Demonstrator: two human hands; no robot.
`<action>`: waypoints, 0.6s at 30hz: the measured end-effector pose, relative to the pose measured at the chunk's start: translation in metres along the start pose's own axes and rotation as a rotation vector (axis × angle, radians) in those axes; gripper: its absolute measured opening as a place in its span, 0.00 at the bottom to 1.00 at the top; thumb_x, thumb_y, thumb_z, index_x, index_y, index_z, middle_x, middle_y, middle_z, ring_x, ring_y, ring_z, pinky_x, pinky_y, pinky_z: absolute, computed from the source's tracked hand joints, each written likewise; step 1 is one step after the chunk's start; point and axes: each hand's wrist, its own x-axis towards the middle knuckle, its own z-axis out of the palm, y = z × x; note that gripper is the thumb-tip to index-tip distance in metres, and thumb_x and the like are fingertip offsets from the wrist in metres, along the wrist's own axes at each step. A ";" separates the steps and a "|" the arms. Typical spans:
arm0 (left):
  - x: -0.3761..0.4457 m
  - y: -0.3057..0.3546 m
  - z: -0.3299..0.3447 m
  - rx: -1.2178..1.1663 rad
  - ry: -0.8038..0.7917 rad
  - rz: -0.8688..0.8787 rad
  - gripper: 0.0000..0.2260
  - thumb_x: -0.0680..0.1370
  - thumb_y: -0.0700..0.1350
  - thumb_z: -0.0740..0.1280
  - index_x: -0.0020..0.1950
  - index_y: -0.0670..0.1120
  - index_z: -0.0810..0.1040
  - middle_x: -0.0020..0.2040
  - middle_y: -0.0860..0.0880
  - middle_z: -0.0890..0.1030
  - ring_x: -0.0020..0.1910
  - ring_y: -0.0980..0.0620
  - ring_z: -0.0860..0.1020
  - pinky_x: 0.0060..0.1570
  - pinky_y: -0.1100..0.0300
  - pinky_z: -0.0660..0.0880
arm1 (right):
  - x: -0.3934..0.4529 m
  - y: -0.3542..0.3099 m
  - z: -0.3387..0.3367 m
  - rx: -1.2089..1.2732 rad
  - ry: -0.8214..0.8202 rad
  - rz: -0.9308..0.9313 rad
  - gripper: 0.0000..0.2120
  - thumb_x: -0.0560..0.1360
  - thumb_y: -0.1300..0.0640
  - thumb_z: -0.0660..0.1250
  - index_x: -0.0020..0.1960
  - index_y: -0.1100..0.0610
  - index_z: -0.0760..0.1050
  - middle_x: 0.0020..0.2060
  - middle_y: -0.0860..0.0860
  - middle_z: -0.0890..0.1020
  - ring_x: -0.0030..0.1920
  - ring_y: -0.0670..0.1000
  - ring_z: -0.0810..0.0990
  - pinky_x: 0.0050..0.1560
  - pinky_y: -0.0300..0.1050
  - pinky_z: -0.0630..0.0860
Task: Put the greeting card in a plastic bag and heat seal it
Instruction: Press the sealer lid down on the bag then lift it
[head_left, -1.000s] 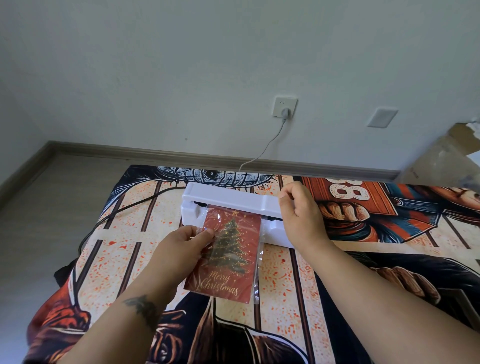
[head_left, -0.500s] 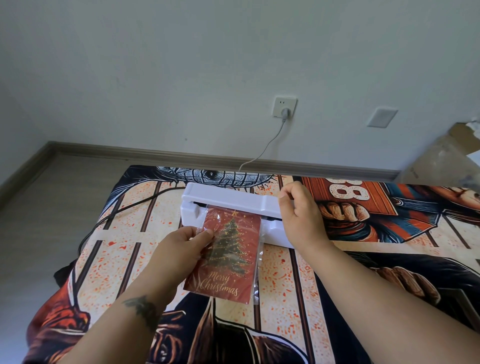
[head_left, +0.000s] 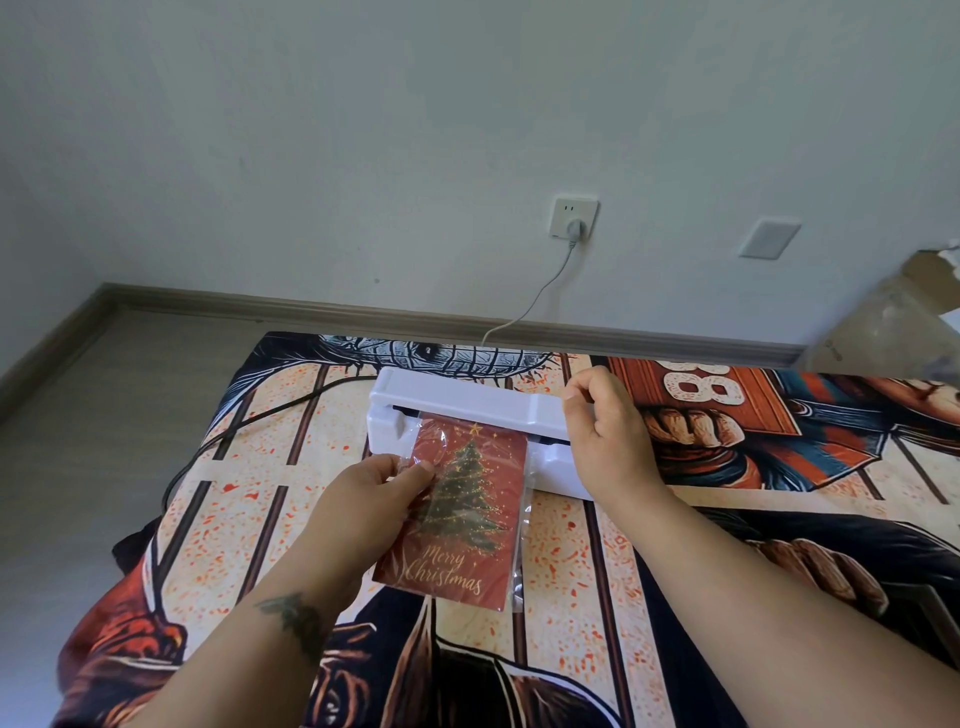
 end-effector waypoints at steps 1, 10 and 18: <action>0.000 0.000 0.000 0.002 0.004 0.002 0.13 0.77 0.53 0.67 0.46 0.43 0.82 0.38 0.45 0.87 0.35 0.47 0.86 0.34 0.57 0.80 | 0.000 0.000 0.000 0.001 0.001 -0.001 0.07 0.78 0.62 0.59 0.42 0.55 0.68 0.41 0.50 0.75 0.43 0.50 0.72 0.41 0.40 0.65; 0.000 0.000 -0.001 0.004 0.028 0.011 0.13 0.77 0.51 0.68 0.45 0.42 0.83 0.38 0.44 0.87 0.36 0.46 0.85 0.36 0.55 0.79 | 0.001 0.001 -0.001 0.021 -0.019 0.009 0.06 0.78 0.60 0.60 0.42 0.54 0.69 0.42 0.48 0.76 0.41 0.43 0.71 0.41 0.29 0.65; 0.000 0.000 -0.002 0.006 0.027 0.017 0.12 0.77 0.51 0.68 0.44 0.43 0.82 0.37 0.45 0.87 0.35 0.48 0.85 0.34 0.58 0.79 | -0.001 0.002 -0.006 0.019 -0.051 -0.029 0.04 0.79 0.55 0.61 0.44 0.50 0.70 0.44 0.48 0.76 0.45 0.45 0.73 0.45 0.33 0.67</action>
